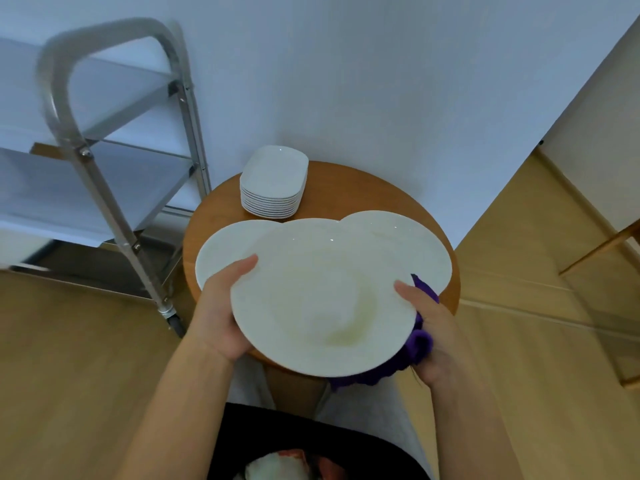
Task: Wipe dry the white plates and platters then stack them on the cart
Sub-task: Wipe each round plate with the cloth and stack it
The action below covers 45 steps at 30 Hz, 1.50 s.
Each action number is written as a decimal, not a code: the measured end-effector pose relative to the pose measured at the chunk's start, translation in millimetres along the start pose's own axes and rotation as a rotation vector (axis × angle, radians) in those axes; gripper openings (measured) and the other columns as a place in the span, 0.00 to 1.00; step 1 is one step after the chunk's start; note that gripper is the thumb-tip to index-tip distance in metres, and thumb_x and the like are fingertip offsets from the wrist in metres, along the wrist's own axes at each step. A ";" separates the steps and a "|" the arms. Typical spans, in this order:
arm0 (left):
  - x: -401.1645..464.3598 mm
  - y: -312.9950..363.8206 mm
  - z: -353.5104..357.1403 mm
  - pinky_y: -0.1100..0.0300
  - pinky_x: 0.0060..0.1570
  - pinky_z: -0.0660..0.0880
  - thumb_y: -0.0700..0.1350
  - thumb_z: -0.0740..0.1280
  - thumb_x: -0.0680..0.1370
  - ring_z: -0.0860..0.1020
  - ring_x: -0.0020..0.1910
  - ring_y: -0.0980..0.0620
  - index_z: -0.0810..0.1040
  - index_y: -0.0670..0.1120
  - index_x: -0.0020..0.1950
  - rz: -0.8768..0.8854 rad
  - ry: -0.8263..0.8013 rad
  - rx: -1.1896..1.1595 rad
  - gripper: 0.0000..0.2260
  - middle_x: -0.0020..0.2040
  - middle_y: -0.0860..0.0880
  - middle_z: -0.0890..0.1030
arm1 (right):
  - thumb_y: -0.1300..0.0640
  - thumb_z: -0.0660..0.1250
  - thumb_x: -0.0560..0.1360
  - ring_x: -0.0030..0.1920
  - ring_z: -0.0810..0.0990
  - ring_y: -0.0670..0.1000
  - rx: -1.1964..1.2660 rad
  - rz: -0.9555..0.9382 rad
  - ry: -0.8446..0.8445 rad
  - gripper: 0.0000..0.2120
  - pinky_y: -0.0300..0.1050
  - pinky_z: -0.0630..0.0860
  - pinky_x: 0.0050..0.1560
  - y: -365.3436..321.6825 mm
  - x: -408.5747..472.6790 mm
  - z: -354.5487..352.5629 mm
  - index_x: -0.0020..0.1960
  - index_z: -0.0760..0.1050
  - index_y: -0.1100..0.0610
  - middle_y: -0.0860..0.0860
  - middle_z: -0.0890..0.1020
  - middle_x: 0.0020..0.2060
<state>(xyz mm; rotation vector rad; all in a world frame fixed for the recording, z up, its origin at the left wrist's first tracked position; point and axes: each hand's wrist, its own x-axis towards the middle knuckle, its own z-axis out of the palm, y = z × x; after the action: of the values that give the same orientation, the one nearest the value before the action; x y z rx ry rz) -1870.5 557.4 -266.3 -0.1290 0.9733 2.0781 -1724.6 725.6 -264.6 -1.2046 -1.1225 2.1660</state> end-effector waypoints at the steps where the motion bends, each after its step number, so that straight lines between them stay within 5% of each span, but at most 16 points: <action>1: -1.0 -3.2 -3.9 0.47 0.29 0.79 0.44 0.65 0.74 0.84 0.37 0.43 0.75 0.52 0.52 0.010 -0.009 -0.037 0.08 0.40 0.46 0.85 | 0.53 0.73 0.68 0.38 0.85 0.51 -0.035 -0.059 0.060 0.16 0.40 0.78 0.30 -4.6 2.2 1.4 0.53 0.78 0.56 0.52 0.85 0.42; 3: -3.8 -11.0 -8.5 0.45 0.33 0.80 0.45 0.66 0.71 0.84 0.42 0.41 0.74 0.51 0.56 0.037 -0.020 -0.115 0.13 0.44 0.45 0.85 | 0.43 0.72 0.69 0.42 0.84 0.48 -0.098 -0.221 0.130 0.20 0.41 0.79 0.35 -15.2 2.9 4.0 0.56 0.77 0.51 0.49 0.85 0.46; 6: -4.2 -21.0 -11.4 0.48 0.34 0.80 0.47 0.63 0.76 0.84 0.42 0.44 0.74 0.52 0.56 0.107 0.006 -0.166 0.09 0.44 0.46 0.85 | 0.37 0.68 0.63 0.52 0.80 0.49 -0.054 -0.451 0.002 0.31 0.54 0.78 0.54 -33.8 -7.4 16.0 0.58 0.77 0.57 0.49 0.82 0.51; 8: -3.4 -26.7 -10.0 0.50 0.33 0.80 0.49 0.61 0.78 0.84 0.41 0.45 0.74 0.53 0.55 0.145 0.030 -0.192 0.07 0.43 0.48 0.85 | 0.39 0.67 0.65 0.48 0.79 0.49 -0.118 -0.542 -0.136 0.23 0.50 0.79 0.49 -36.7 -18.8 28.9 0.49 0.80 0.56 0.48 0.81 0.45; 11: -4.9 -31.1 -7.7 0.50 0.36 0.81 0.51 0.60 0.77 0.84 0.43 0.46 0.75 0.54 0.56 0.177 0.006 -0.231 0.09 0.45 0.48 0.85 | 0.51 0.66 0.75 0.48 0.79 0.42 -0.586 -0.604 -0.207 0.06 0.33 0.77 0.41 -19.2 -27.8 48.5 0.48 0.80 0.46 0.39 0.82 0.45; 13: -7.3 -33.5 -6.3 0.49 0.38 0.81 0.52 0.62 0.74 0.84 0.44 0.44 0.74 0.51 0.60 0.152 -0.017 -0.260 0.15 0.47 0.46 0.85 | 0.57 0.64 0.78 0.53 0.76 0.40 -0.890 -0.669 -0.181 0.11 0.33 0.77 0.49 -2.4 -26.3 54.3 0.53 0.74 0.41 0.34 0.77 0.51; 17: -9.6 -41.5 -10.5 0.48 0.35 0.80 0.54 0.63 0.75 0.84 0.39 0.44 0.73 0.52 0.55 0.111 0.070 -0.362 0.11 0.40 0.46 0.85 | 0.55 0.67 0.76 0.64 0.69 0.48 -1.120 -0.794 0.150 0.22 0.44 0.72 0.63 28.9 -24.8 56.2 0.68 0.67 0.51 0.49 0.69 0.65; 25: -14.2 -53.0 -4.3 0.50 0.38 0.81 0.55 0.66 0.67 0.84 0.42 0.44 0.76 0.51 0.56 0.107 -0.035 -0.354 0.19 0.45 0.45 0.85 | 0.39 0.52 0.79 0.76 0.44 0.54 -1.426 -0.562 0.208 0.38 0.46 0.42 0.73 54.6 -0.3 80.5 0.77 0.38 0.58 0.54 0.45 0.77; 36: -11.9 -38.6 -9.5 0.49 0.54 0.77 0.54 0.66 0.70 0.79 0.57 0.44 0.73 0.50 0.65 0.135 -0.045 -0.160 0.24 0.58 0.44 0.81 | 0.51 0.51 0.77 0.76 0.51 0.50 -1.435 -1.027 -0.356 0.28 0.43 0.43 0.73 56.5 9.2 106.3 0.76 0.55 0.53 0.52 0.56 0.76; 39: -14.0 -38.5 -11.7 0.50 0.58 0.74 0.54 0.65 0.72 0.79 0.57 0.45 0.73 0.47 0.66 0.194 0.007 -0.245 0.24 0.59 0.43 0.80 | 0.53 0.50 0.74 0.75 0.54 0.47 -1.456 -1.027 -0.550 0.30 0.41 0.43 0.74 62.6 -5.1 106.7 0.75 0.59 0.55 0.51 0.60 0.75; 42: -16.0 -35.3 -16.0 0.50 0.57 0.75 0.55 0.63 0.73 0.79 0.57 0.44 0.73 0.43 0.66 0.223 0.052 -0.307 0.25 0.60 0.41 0.79 | 0.51 0.48 0.73 0.72 0.49 0.34 -1.415 -0.929 -0.809 0.30 0.33 0.39 0.72 66.9 -19.7 88.6 0.75 0.60 0.52 0.45 0.61 0.74; 45: -17.0 -35.4 -13.7 0.47 0.57 0.75 0.55 0.62 0.74 0.79 0.57 0.41 0.74 0.43 0.66 0.162 0.059 -0.339 0.25 0.60 0.40 0.79 | 0.54 0.51 0.73 0.68 0.47 0.27 -1.462 -0.907 -0.884 0.28 0.27 0.39 0.69 55.9 -21.8 67.2 0.73 0.63 0.52 0.40 0.62 0.71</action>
<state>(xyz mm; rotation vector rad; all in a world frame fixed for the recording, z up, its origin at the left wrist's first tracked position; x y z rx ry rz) -1837.2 550.2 -290.1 -0.2954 0.6751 2.3888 -1768.2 648.0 -278.7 0.2291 -3.0175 0.8598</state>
